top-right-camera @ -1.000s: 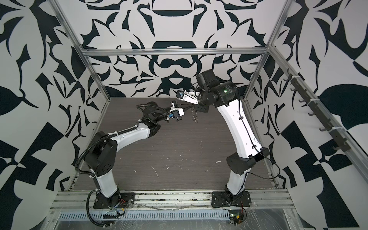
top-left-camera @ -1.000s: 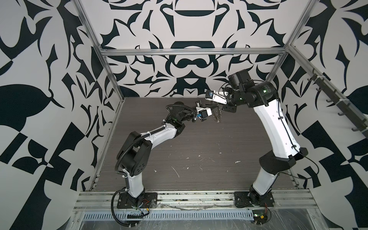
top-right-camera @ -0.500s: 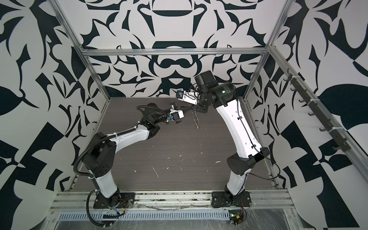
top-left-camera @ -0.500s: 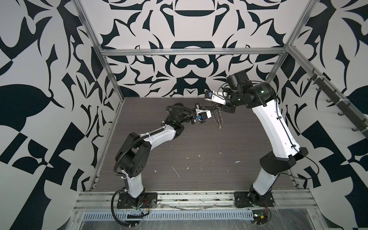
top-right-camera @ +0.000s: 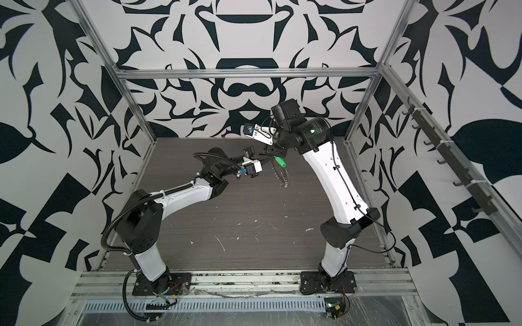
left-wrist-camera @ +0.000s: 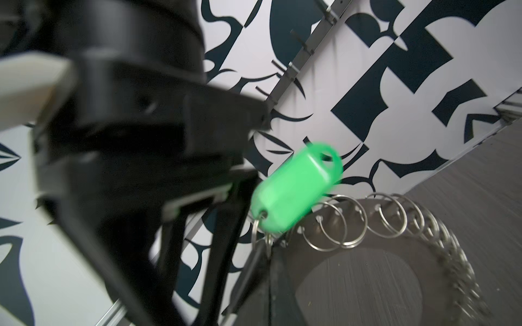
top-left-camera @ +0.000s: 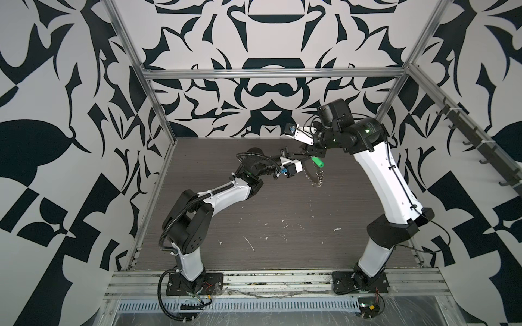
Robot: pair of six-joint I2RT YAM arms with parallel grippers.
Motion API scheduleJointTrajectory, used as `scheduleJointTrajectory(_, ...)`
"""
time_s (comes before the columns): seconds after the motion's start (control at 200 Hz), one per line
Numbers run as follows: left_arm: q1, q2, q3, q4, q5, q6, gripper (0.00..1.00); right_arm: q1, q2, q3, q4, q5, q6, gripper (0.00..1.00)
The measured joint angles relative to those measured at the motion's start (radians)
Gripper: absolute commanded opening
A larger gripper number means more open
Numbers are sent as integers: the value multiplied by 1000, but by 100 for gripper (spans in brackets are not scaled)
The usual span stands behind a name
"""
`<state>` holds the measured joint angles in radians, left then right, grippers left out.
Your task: Remove the keys from the keyring
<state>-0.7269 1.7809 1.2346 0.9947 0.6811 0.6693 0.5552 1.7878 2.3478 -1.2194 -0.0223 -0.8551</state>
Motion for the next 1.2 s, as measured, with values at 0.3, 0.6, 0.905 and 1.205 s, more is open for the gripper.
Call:
scheduleJointTrajectory(0.3,-2,-1,0,48,7,-39,0,7,12,13,31,-9,22,43)
scheduleJointTrajectory(0.6,16,4,0,219,8,-179,0,-5,12,67,89,27,78,58)
scheduleJointTrajectory(0.905,42,42,63,357,13,-322,0,-77,-92,75,251,10,220,63)
scheduleJointTrajectory(1.205,56,95,262,374,-16,-390,0,-101,-268,24,372,-30,311,63)
